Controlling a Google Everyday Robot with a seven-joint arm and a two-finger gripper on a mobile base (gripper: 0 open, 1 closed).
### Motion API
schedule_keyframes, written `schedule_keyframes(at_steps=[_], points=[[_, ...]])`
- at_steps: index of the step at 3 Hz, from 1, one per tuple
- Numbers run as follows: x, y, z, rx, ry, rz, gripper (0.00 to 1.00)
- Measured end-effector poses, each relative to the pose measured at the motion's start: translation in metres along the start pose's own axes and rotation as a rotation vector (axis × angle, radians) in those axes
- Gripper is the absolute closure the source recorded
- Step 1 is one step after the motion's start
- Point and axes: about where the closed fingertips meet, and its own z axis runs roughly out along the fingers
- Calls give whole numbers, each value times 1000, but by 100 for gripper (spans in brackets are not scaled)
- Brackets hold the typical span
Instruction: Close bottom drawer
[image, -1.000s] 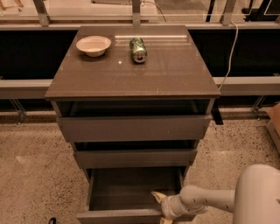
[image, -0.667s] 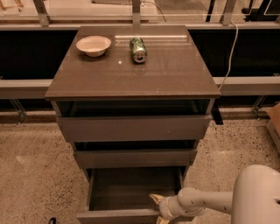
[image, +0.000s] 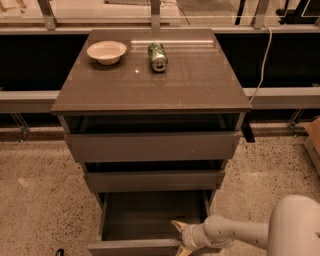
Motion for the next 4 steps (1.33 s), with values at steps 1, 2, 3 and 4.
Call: schedule_keyframes(at_steps=[1, 2, 3, 4], points=[[0, -3, 1, -7, -24, 13, 0], [0, -3, 1, -6, -24, 13, 0], [-3, -2, 5, 61, 10, -47, 0], [-7, -2, 8, 104, 46, -92, 0]])
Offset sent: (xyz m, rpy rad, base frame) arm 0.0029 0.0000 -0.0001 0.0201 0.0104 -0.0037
